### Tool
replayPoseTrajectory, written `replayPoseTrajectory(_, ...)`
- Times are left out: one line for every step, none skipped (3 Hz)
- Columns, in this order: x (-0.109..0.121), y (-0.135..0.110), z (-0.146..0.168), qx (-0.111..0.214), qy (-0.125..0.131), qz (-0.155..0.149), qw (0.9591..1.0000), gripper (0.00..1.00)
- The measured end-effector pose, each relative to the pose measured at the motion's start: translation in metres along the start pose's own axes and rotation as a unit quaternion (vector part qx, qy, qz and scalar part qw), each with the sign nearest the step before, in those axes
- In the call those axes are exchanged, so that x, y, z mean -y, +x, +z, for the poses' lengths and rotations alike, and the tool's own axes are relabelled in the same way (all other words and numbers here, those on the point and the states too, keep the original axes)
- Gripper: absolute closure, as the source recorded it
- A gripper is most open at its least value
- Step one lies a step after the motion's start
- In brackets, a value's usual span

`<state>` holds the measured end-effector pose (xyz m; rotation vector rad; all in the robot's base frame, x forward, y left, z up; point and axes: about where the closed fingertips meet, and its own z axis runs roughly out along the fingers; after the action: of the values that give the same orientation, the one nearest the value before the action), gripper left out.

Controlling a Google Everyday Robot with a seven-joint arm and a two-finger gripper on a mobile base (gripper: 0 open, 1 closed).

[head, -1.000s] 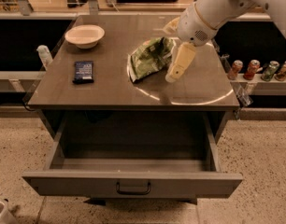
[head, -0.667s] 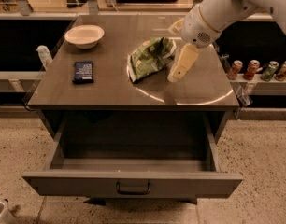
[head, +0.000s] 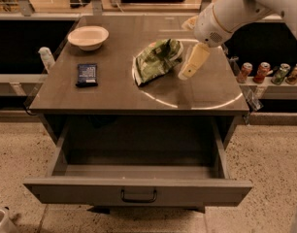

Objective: Place green jalapeno chip bag into top drawer

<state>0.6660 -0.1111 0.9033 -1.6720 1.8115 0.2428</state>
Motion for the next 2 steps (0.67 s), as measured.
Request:
replayPoseTrajectory(0.016,0.002,0.016,0.034,0.006,0.004,0.9994,0.00)
replayPoseTrajectory(0.029,-0.001,0.036,0.075,0.002,0.015,0.9971,0.00)
